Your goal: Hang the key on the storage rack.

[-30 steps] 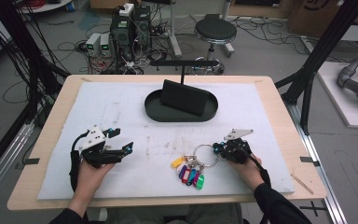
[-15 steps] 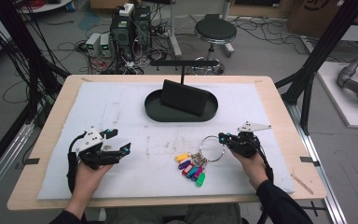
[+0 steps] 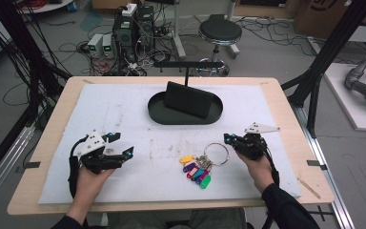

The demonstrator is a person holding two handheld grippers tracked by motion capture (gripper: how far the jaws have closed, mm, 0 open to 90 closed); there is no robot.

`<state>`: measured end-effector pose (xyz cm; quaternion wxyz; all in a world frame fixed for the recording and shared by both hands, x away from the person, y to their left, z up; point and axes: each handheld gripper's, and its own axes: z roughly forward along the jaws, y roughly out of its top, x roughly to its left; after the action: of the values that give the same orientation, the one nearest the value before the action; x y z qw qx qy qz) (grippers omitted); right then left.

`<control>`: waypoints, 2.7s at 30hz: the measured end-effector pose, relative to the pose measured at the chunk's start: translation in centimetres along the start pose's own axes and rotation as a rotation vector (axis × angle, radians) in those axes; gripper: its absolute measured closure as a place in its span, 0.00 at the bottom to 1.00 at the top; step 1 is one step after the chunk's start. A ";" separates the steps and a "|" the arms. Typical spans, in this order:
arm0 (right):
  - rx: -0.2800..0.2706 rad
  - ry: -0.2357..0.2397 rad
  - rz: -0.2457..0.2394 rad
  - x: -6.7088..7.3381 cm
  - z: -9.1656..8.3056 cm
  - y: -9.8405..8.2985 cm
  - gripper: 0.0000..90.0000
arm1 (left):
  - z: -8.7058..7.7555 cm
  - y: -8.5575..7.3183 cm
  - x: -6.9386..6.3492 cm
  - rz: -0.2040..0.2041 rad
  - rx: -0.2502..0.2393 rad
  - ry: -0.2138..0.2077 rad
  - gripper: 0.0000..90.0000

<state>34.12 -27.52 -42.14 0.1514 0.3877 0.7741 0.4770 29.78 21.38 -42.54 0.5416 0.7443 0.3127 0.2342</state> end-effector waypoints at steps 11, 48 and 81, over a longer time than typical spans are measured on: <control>0.255 -0.096 -0.031 -0.4 2.2 -2.0 0.86 | 0.3 0.1 -0.1 0.006 0.003 -0.011 0.28; -0.011 0.077 0.153 0.2 0.2 -0.6 0.97 | 0.5 0.1 -0.2 0.005 0.001 -0.014 0.28; -0.007 0.203 -0.016 2.2 -0.6 2.9 0.98 | 0.3 0.2 -0.2 0.007 -0.009 -0.030 0.28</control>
<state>33.67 -25.57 -39.11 0.0774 0.3309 0.7868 0.5152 29.85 21.00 -42.43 0.5488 0.7464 0.3008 0.2263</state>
